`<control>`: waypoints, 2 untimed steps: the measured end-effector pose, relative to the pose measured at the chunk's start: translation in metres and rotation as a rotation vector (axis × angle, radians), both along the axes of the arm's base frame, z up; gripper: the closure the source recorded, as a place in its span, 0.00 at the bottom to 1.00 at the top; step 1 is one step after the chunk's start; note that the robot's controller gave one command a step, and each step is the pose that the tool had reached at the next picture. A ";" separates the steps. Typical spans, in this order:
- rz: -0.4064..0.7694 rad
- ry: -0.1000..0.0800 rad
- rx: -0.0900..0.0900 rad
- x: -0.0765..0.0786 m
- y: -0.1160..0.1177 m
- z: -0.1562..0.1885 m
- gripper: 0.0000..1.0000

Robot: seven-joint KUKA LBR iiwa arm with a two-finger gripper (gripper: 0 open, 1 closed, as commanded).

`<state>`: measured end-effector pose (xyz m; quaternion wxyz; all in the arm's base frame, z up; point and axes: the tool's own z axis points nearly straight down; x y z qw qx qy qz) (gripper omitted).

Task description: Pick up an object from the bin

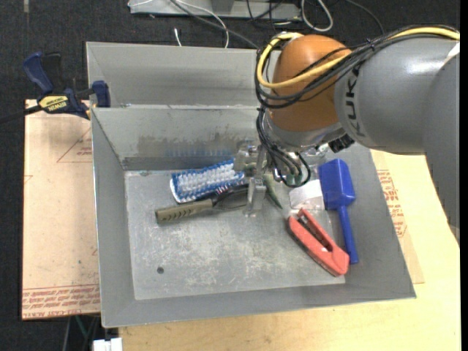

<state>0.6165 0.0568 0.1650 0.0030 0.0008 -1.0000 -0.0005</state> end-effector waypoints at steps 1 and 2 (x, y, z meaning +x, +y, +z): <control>-0.002 -0.008 0.000 0.002 0.000 0.005 0.00; -0.016 -0.021 0.005 0.023 0.054 -0.089 0.00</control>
Offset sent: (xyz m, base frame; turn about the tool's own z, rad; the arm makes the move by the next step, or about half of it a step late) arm 0.0186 0.0521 -0.0950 0.0180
